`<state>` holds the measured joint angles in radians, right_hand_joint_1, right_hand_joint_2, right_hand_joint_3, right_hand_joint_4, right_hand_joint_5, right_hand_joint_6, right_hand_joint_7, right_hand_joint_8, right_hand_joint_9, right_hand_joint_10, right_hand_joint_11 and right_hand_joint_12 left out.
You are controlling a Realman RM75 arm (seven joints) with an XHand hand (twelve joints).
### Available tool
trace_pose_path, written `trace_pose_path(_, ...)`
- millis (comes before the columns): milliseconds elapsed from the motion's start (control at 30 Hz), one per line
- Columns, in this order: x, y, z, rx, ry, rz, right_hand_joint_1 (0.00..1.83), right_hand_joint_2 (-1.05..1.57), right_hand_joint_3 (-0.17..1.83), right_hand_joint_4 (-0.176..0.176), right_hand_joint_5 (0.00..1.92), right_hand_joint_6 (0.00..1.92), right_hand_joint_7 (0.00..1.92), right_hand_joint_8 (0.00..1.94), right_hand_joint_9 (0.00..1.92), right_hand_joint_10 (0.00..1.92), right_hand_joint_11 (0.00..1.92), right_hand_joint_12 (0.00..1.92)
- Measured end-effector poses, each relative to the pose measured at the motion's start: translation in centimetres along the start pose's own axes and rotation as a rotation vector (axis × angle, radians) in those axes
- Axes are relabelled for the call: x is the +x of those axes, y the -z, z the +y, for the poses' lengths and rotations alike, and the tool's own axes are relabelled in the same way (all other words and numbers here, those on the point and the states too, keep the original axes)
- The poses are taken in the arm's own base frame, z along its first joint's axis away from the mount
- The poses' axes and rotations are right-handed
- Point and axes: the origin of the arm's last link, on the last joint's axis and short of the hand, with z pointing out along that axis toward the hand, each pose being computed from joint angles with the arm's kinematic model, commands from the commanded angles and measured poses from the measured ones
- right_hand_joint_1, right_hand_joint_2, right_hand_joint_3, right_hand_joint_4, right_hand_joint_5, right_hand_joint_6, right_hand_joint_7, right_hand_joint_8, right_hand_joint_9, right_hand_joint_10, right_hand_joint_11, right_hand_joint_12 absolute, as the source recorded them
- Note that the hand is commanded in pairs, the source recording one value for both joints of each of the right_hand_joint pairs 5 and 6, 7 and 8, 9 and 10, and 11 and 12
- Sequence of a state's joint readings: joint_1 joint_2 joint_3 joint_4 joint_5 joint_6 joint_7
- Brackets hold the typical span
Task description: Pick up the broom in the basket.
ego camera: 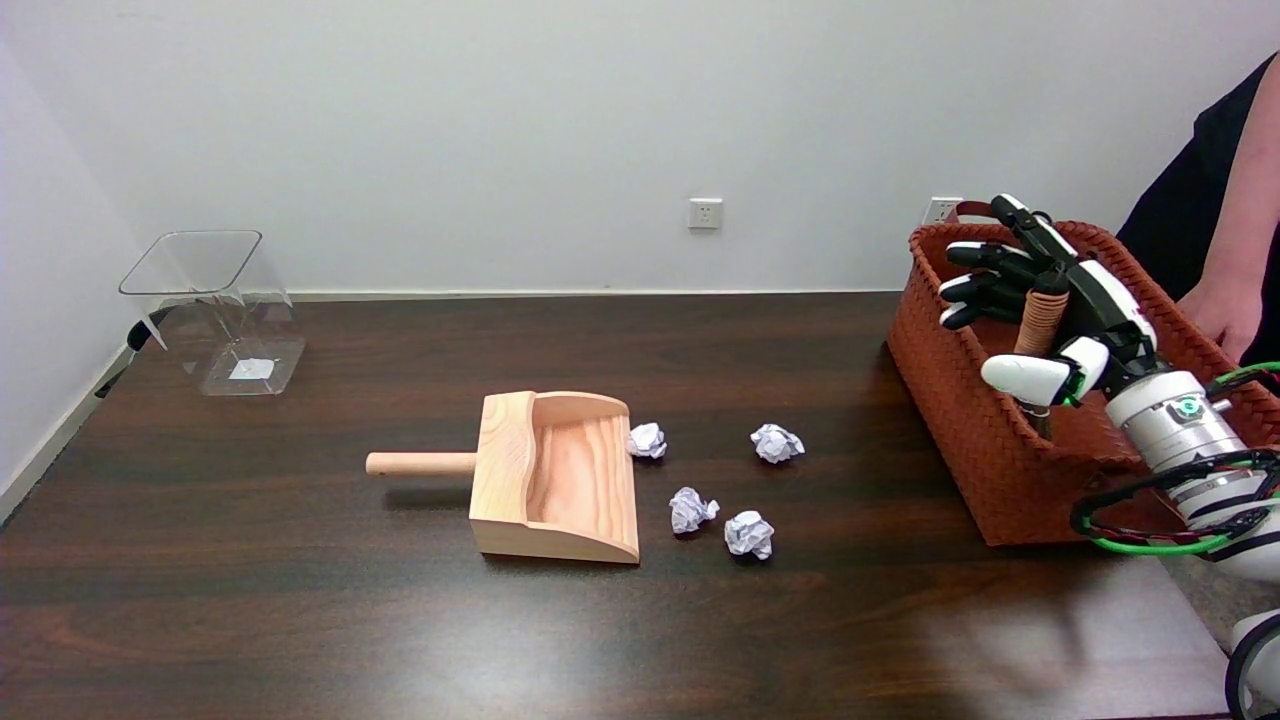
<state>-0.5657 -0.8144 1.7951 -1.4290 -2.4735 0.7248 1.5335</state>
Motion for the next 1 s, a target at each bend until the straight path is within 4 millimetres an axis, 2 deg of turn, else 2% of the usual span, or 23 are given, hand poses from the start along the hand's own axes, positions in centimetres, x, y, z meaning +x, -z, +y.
trace_pose_path(233,-0.06,0.04,0.21,-0.015,-0.001,-0.002,1.16,-0.39,1.06,0.0,0.07,0.07,0.5,0.5,0.76,0.76,1.0,1.0)
trace_pose_path(333,-0.09,0.07,0.29,-0.02,-0.001,-0.003,1.16,-0.38,1.05,0.0,0.08,0.08,0.52,0.52,0.84,0.84,1.08,1.08)
trace_pose_path(500,-0.08,0.1,0.41,-0.027,-0.001,-0.002,1.15,-0.3,1.01,0.0,0.09,0.09,0.67,0.67,0.98,0.98,1.18,1.18)
trace_pose_path(667,-0.05,0.12,0.5,-0.032,-0.001,-0.001,1.14,-0.29,1.03,0.0,0.1,0.1,0.73,0.73,1.01,1.01,1.22,1.22)
trace_pose_path(1000,-0.27,-0.02,0.67,-0.043,-0.004,-0.008,1.13,-0.32,1.07,0.0,0.13,0.13,0.73,0.73,0.97,0.97,1.08,1.08)
